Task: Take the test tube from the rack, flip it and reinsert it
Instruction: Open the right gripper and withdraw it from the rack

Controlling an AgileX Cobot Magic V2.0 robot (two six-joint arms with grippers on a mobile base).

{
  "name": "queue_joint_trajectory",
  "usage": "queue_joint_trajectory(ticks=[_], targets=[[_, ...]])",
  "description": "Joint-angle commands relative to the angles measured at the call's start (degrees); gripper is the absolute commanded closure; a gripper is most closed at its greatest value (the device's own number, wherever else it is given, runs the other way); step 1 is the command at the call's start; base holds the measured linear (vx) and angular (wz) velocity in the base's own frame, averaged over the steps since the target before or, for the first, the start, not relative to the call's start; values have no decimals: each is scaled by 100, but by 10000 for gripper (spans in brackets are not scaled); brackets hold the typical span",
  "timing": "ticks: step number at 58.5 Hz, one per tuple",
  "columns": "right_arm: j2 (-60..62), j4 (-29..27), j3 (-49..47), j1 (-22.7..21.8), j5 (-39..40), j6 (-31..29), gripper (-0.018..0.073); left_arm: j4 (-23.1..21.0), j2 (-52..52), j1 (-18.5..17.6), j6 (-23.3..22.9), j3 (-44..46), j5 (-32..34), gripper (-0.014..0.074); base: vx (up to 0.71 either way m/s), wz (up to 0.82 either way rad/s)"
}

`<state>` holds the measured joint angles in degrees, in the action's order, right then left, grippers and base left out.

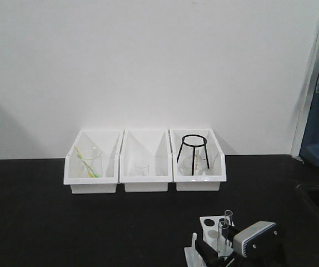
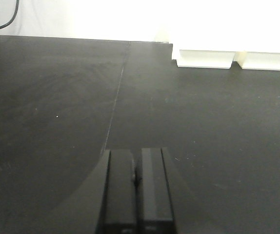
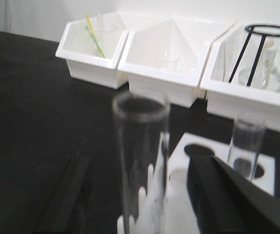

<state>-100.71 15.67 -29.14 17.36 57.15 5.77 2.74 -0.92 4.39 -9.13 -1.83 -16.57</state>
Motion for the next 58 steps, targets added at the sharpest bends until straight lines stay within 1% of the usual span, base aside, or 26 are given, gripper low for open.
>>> queue_joint_trajectory(ticks=[1,14,20,26,32,40,49,58], targets=[[578,-17,-101,-16,141,-21,15,-25,-62,-41,1,1,496,603,0,0],[1862,-25,-101,-16,-831,3,17,-25,-62,-41,1,1,496,603,0,0],[2634,-222,-106,-16,-1385,87,21,-25,-62,-41,1,1,496,603,0,0],[3484,-272,-137,-16,-2213,129,36,-25,-62,-41,1,1,496,603,0,0],[4315,-272,-278,-16,-3303,191,56,-25,-62,-41,1,1,496,603,0,0],[5124,-272,-283,-16,-4125,304,75,-25,-62,-41,1,1,496,603,0,0],[5731,-278,-283,-16,-4623,304,89,-25,-62,-41,1,1,496,603,0,0],[6086,-272,-283,-16,-4688,304,93,-25,-62,-41,1,1,496,603,0,0]])
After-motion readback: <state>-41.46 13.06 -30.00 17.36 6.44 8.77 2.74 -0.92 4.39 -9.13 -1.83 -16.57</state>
